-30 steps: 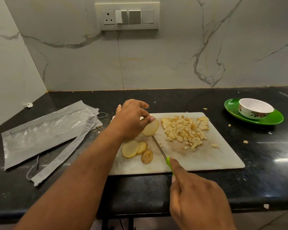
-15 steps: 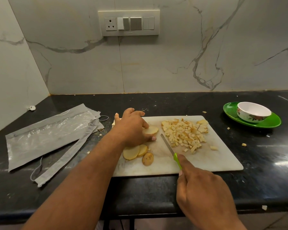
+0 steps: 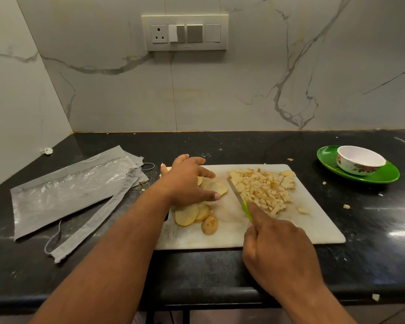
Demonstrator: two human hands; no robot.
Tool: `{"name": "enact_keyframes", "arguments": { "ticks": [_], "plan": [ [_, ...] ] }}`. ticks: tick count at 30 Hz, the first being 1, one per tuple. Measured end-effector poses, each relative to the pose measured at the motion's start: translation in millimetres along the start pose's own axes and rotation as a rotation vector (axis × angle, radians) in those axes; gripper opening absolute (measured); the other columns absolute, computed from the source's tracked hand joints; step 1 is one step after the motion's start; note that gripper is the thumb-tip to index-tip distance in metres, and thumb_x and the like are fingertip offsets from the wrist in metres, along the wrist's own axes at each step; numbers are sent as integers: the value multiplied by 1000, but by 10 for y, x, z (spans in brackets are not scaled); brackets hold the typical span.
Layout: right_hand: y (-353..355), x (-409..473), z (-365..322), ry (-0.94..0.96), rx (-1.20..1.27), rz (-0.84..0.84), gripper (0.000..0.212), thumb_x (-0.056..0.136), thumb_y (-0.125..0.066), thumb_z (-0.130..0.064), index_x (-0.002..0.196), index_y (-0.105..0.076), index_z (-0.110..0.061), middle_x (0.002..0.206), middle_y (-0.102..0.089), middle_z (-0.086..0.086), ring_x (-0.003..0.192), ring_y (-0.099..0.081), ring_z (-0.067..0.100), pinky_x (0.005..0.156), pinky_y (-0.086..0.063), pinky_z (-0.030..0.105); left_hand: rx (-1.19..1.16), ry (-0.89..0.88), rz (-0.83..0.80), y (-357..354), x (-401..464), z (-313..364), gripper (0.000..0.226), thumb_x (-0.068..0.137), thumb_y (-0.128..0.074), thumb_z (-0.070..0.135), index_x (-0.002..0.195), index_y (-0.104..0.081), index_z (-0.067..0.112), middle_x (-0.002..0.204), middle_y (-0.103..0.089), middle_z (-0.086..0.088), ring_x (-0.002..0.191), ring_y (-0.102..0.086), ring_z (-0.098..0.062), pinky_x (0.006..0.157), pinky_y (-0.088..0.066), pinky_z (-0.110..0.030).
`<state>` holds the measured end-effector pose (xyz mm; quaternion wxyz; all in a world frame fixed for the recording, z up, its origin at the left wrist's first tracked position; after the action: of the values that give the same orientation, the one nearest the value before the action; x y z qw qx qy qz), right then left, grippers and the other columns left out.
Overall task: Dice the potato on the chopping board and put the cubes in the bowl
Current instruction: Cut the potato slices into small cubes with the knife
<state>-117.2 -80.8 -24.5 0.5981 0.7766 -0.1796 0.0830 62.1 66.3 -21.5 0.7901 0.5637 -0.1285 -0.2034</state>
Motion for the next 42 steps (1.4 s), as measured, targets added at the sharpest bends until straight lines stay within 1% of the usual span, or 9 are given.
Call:
{"name": "enact_keyframes", "arguments": {
  "ticks": [2,4,7,12,18,23,31,35,42],
  "plan": [
    [-14,94,-18,12,8,7,55,102,-32,-37,156,-27,-33,105,-68,-8,82,-54,10,71,-40,29,14,22,28,-8,4,33,54,80,-72,71,127,-70,44,164,-31,19,158,-3,-17,118,5,-76],
    [-34,171,-34,13,11,-3,54,102,-32,-37,156,-27,-33,106,-67,-7,79,-49,11,71,-39,29,15,42,37,-22,2,63,49,80,-73,69,122,-73,42,162,-34,19,157,-6,-17,118,4,-75],
    [-71,245,-49,21,4,-29,55,101,-34,-36,156,-29,-32,106,-67,-6,81,-52,12,72,-44,31,3,78,42,-45,7,89,48,79,-76,67,119,-75,40,161,-37,19,157,-7,-18,117,5,-76],
    [-152,245,-68,50,-18,-62,56,100,-32,-34,156,-29,-30,108,-66,-5,87,-57,13,74,-46,31,71,151,19,-39,-2,168,43,82,-73,68,116,-76,42,166,-31,14,159,1,-25,112,11,-81],
    [-118,48,-78,60,-78,-111,58,101,-30,-34,158,-19,-30,103,-64,-3,81,-53,15,68,-39,32,46,221,2,-31,-32,179,46,81,-73,69,118,-75,43,168,-31,7,159,7,-31,110,9,-83],
    [13,-207,-24,36,-120,-186,60,101,-27,-37,159,-9,-32,105,-64,-5,90,-58,16,75,-43,33,7,236,-7,-29,-54,157,50,78,-75,70,121,-73,44,168,-30,7,159,8,-31,110,9,-83],
    [86,36,-100,44,-90,-1,55,101,-30,-35,156,-26,-30,108,-67,-5,86,-58,14,68,-40,32,-44,258,-4,-17,-115,169,49,77,-78,67,120,-73,44,169,-27,7,159,11,-32,109,12,-82],
    [-59,230,-137,41,-59,-20,54,99,-34,-30,153,-34,-28,113,-67,-1,92,-60,16,67,-37,30,-82,264,3,-21,-117,160,47,76,-79,66,117,-74,44,169,-26,8,159,12,-32,109,14,-81],
    [20,-145,-98,64,-107,-120,58,100,-29,-36,158,-20,-32,112,-66,-2,93,-60,17,70,-36,33,-98,269,-7,-46,-60,103,47,72,-80,68,113,-75,45,167,-30,7,159,11,-33,109,14,-82]
  ]
}}
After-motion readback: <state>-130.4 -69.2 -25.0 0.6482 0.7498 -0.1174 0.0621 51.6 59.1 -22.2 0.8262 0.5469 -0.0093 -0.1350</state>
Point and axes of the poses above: each hand's wrist, its own x-axis towards the middle knuckle, its own y-axis out of the back of the hand, z = x × y, the point moved 4 cm from there along x, towards the middle knuckle
